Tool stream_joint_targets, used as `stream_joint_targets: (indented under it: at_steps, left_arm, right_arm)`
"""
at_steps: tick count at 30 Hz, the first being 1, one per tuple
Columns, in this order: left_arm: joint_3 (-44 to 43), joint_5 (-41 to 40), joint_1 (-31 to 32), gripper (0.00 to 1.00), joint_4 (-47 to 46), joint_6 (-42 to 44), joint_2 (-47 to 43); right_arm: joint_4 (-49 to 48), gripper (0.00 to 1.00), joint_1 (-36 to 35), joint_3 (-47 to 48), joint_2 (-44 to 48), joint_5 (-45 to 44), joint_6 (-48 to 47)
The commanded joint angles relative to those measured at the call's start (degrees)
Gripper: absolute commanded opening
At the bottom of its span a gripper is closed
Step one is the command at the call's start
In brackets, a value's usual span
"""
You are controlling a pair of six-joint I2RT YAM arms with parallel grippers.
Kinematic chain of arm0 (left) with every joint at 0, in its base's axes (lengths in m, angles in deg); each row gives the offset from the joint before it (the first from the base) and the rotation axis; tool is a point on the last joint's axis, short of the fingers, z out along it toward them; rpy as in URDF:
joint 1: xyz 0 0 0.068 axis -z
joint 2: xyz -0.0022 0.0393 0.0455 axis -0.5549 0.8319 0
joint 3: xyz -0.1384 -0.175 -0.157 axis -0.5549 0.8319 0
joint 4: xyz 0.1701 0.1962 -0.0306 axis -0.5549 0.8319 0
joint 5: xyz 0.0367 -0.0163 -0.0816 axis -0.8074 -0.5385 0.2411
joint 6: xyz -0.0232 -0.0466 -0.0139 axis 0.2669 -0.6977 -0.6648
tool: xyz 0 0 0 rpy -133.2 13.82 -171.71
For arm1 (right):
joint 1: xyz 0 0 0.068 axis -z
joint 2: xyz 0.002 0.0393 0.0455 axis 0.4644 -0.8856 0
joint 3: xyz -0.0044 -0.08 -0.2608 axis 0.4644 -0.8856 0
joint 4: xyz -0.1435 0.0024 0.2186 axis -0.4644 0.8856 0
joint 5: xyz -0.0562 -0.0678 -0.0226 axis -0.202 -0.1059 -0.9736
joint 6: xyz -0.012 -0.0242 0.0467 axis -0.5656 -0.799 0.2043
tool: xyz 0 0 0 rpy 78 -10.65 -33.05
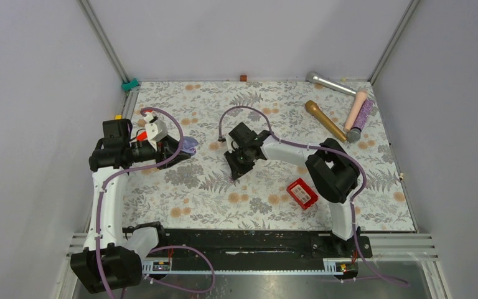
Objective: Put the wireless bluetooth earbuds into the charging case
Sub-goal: Pick up the left earbud from the center of the board.
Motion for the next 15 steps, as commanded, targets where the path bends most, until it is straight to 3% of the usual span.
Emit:
stream_joint_targets:
  at_steps: [1,15]
  left_arm:
    - [0.5,3.4,-0.4,0.0,-0.8,1.4,-1.1]
    - [0.5,3.5,-0.4,0.0,-0.9,1.4,-0.8]
  right_arm:
    - [-1.8,0.24,3.6,-0.1,0.0,2.0,3.3]
    - [-2.3,0.31,5.2,1.6,-4.4,4.5,8.2]
